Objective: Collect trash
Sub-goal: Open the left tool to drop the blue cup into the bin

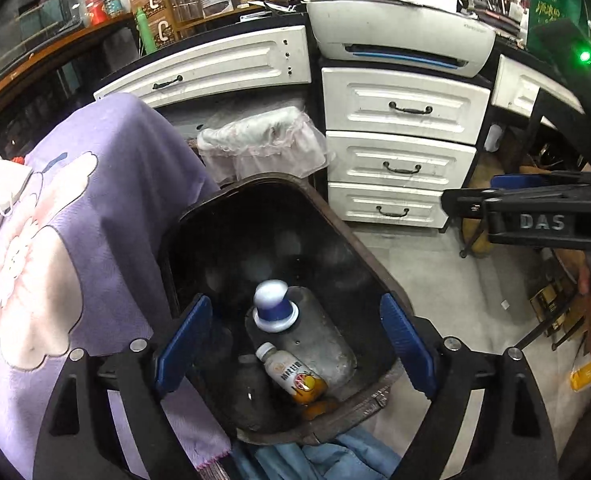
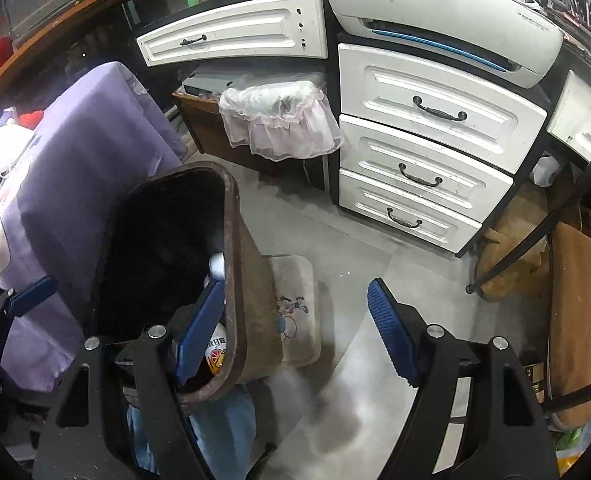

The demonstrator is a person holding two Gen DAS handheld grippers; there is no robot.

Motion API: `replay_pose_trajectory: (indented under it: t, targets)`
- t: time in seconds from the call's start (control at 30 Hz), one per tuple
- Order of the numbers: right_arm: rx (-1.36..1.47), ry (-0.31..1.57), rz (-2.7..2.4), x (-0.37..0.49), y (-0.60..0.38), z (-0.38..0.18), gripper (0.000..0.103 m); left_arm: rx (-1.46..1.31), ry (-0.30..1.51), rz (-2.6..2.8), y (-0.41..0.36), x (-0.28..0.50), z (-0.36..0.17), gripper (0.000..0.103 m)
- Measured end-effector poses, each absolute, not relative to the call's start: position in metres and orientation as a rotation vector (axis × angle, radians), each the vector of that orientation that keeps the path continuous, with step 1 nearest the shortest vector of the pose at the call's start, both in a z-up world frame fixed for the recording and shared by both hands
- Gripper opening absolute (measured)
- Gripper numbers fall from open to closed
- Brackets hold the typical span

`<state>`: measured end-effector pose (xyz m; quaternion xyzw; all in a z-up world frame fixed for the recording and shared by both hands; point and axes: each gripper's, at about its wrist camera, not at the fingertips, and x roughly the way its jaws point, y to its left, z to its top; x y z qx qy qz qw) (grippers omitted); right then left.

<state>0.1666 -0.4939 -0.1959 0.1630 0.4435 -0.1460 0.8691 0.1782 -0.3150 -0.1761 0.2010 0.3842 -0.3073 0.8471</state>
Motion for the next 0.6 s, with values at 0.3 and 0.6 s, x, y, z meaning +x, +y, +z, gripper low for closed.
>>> replay_pose_trajectory:
  t: [0.3,0.6]
  targets:
    - [0.324,0.878,-0.23,0.171,-0.467,-0.169,0.076,0.339,0.704,-0.645,-0.275,0.157,-0.121,0.097]
    - [0.233,0.83,-0.04,0.195,-0.392,-0.13,0.078,0.318,0.609,-0.52,-0.213,0.151,-0.076,0.098]
